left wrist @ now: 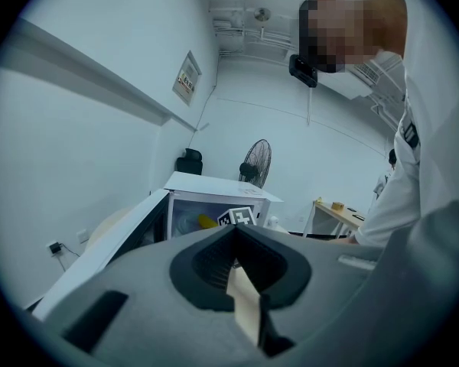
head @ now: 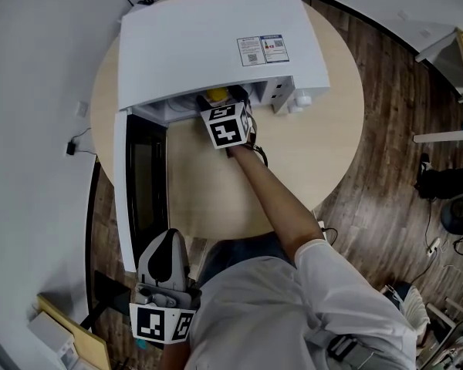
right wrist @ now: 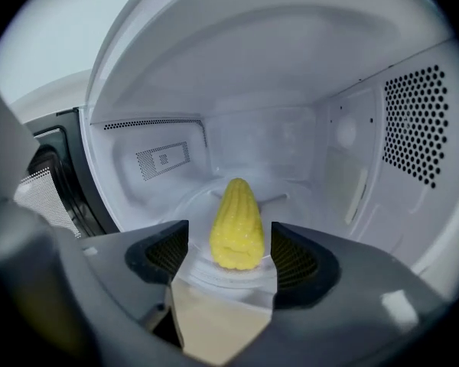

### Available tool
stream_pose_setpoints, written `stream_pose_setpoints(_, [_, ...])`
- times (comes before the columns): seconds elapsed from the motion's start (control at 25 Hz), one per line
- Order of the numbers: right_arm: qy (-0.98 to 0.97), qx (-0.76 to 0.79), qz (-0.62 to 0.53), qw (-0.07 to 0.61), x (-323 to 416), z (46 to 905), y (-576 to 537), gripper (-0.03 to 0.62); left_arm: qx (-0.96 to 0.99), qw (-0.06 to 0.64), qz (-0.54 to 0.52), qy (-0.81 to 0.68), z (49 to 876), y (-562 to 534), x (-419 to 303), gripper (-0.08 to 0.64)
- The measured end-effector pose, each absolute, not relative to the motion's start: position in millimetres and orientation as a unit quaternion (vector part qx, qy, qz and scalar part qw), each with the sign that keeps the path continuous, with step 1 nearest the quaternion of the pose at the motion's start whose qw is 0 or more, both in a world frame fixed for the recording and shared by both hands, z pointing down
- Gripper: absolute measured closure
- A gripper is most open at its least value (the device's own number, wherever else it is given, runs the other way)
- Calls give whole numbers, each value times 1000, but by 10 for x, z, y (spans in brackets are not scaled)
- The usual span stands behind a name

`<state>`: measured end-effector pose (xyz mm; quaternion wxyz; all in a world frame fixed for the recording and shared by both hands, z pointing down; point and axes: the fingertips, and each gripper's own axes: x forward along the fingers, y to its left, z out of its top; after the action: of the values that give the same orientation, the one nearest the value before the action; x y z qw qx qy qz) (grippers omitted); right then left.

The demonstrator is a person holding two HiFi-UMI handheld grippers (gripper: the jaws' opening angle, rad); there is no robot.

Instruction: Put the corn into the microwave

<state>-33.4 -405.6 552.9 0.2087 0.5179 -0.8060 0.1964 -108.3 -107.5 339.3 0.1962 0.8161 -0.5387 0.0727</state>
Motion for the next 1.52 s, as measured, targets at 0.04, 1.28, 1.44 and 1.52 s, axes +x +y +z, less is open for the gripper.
stream_pose_setpoints(0.04, [-806,516,199,208,-326,5530,-4030,245,816,195,71,-539,3385,-1065,-1085,563])
stream_pose_setpoints(1.28, [-834,487,197,168,-115,4908,-3225,365,845,158,20,-510,3103,-904,-1155,563])
stream_pose_setpoints(1.44, [-834,486,205,160,-54,4828,-3065,376,848,155,15,-506,3058,-847,-1156,563])
stream_pose_setpoints(1.52, [-834,487,211,153,-18,4782,-2977,385,850,154,14,-504,3028,-827,-1172,563])
